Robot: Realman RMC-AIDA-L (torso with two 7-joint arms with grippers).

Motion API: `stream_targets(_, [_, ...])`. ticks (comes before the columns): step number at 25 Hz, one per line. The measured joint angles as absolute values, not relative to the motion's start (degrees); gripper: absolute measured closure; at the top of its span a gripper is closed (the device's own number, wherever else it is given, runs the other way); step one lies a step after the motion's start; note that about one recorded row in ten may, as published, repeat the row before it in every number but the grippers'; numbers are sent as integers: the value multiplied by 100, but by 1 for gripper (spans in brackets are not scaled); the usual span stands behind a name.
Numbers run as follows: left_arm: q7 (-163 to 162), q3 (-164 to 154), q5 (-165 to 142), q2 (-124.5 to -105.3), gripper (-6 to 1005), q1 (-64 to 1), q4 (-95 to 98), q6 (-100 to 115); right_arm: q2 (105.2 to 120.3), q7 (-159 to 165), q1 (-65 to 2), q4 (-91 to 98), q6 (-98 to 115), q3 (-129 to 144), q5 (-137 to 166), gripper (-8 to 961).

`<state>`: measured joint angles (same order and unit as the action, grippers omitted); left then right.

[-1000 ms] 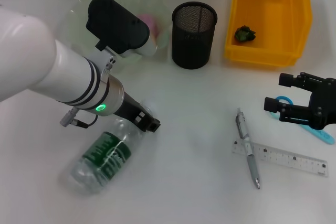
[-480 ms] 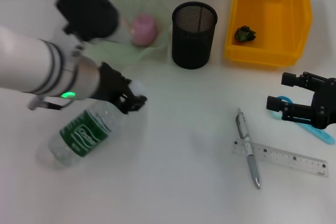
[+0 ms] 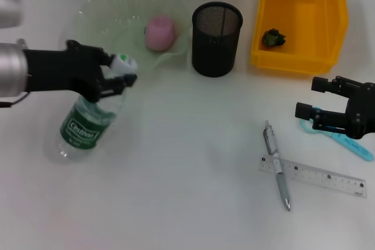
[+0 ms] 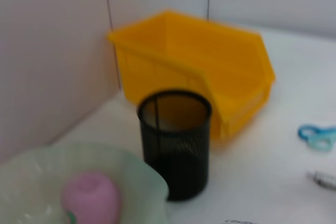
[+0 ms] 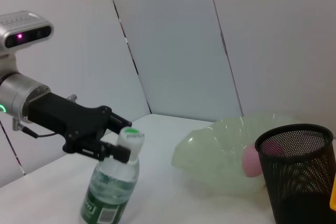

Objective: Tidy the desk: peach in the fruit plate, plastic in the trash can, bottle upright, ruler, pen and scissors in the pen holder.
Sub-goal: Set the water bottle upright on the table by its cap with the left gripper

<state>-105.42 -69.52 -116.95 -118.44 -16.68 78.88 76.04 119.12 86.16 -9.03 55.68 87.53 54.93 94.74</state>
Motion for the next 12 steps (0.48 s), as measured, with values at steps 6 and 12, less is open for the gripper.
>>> stream_targets(6, [-9017, -5830, -10687, -11832, 521, -1753, 6825, 8073, 11909, 8626, -960, 5565, 8755, 5493, 9481, 124])
stream_targets(12, [-8354, -5459, -10217, -11825, 506, -1762, 6249, 8211, 11909, 8631, -969, 5563, 8762, 5493, 9484, 123])
